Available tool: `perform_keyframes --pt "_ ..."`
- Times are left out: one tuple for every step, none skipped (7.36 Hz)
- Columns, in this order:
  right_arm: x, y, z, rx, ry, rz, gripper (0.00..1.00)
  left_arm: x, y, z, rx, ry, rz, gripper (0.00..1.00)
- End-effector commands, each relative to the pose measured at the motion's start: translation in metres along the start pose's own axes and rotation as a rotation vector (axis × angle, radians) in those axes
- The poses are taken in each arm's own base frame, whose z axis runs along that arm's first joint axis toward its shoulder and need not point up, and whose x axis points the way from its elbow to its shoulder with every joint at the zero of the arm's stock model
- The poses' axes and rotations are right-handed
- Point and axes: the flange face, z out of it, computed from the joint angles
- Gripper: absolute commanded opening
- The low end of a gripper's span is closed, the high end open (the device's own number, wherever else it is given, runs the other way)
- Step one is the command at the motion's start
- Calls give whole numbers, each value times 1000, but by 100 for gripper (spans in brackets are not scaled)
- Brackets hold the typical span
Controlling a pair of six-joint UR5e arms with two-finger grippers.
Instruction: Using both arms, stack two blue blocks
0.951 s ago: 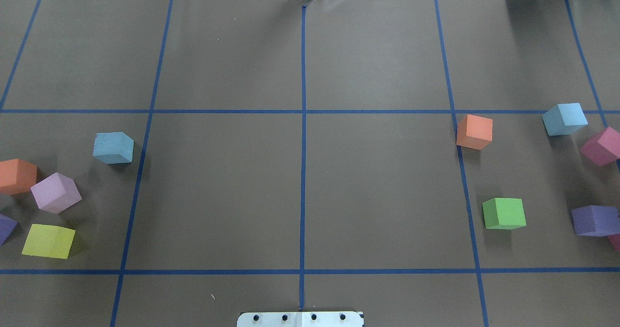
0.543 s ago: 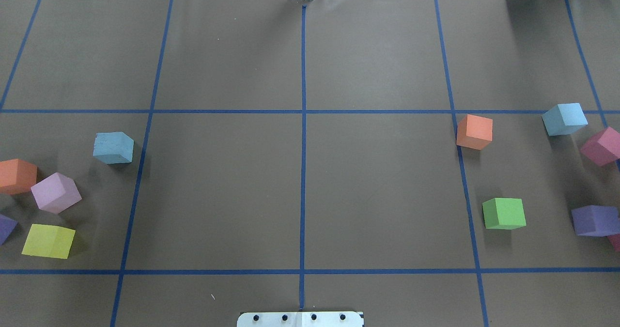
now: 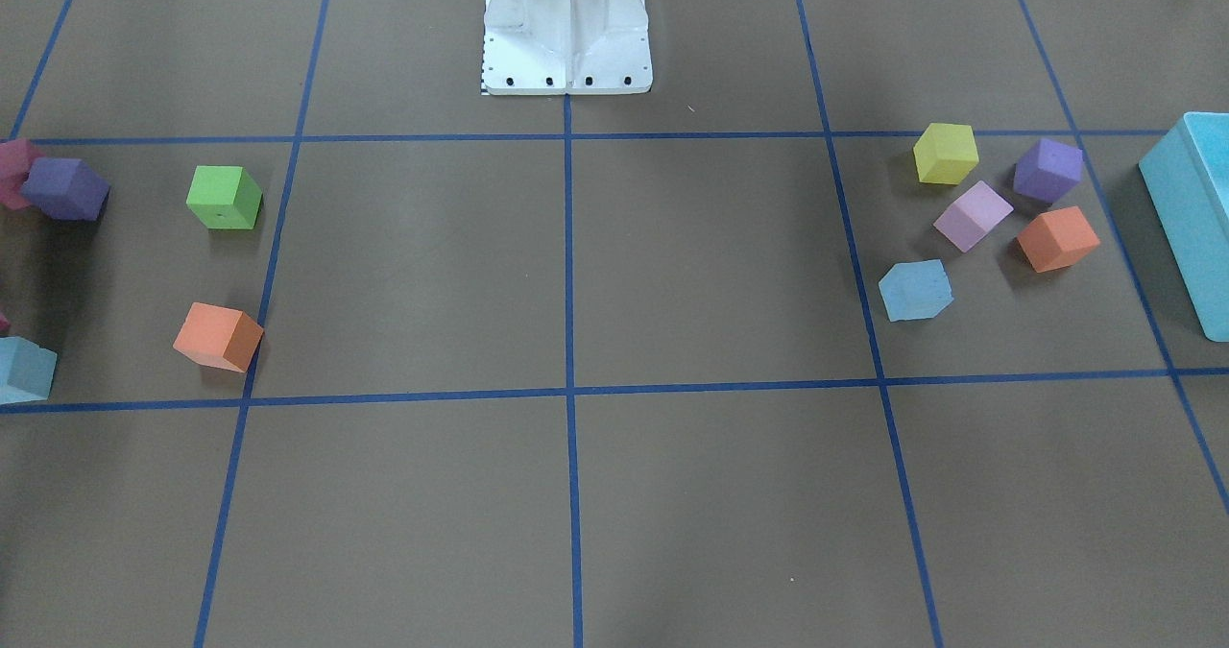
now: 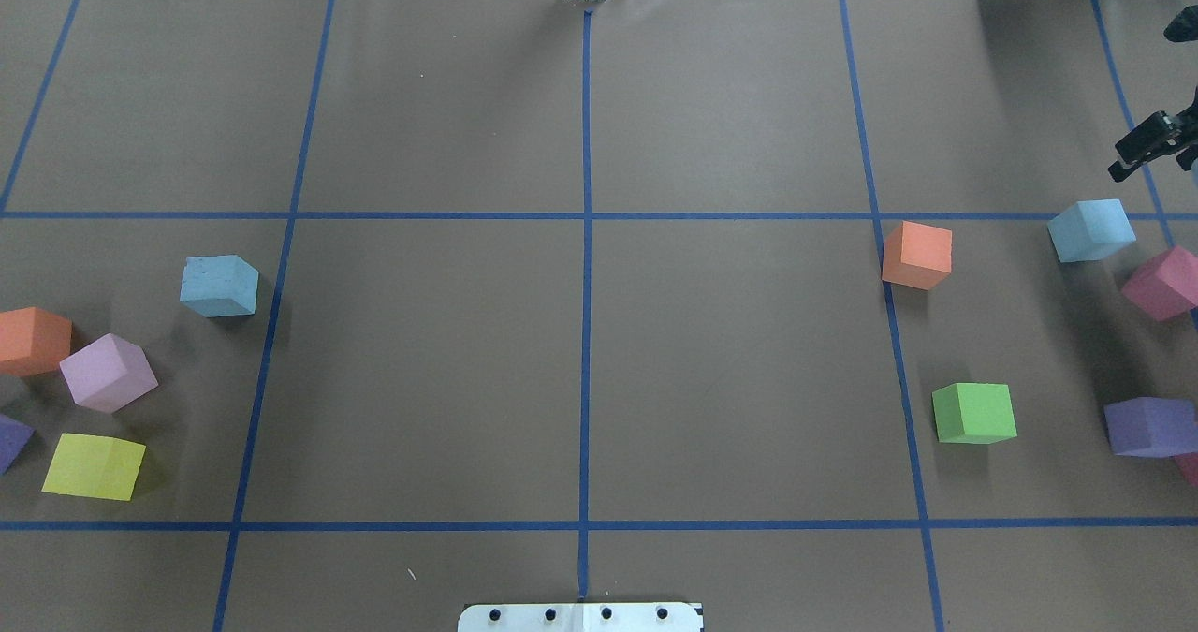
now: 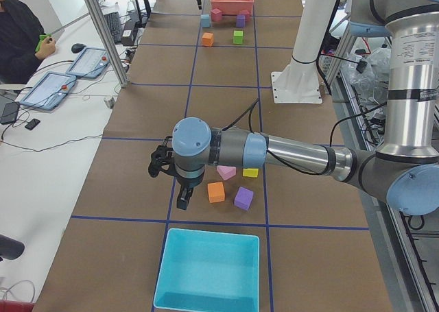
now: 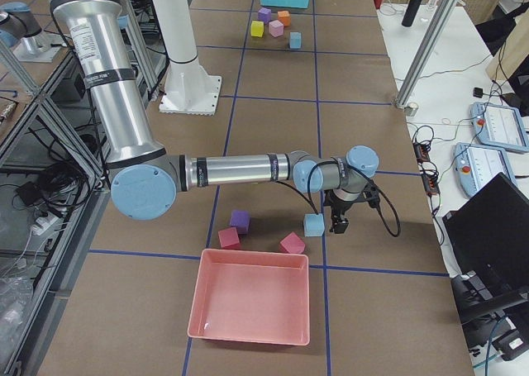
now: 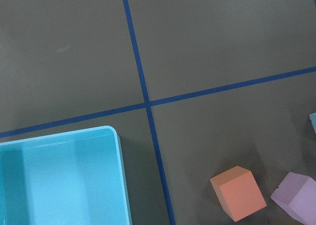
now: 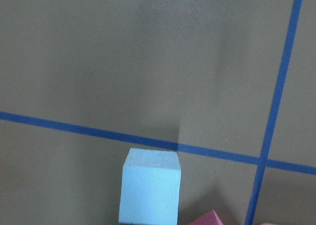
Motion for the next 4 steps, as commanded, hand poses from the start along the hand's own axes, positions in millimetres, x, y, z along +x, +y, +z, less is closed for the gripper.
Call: perform_keyframes --pt "-24 -11 21 -4 6 19 100 8 -3 -5 12 -1 -32 98" --pt "-25 -11 25 -9 6 16 100 9 -3 -6 14 -1 -31 98" --pt "-19 -3 35 -18 32 15 100 9 -3 -6 14 -1 -31 98" --pt "-17 -1 43 -7 54 -1 100 9 -3 -5 13 -1 -32 98"
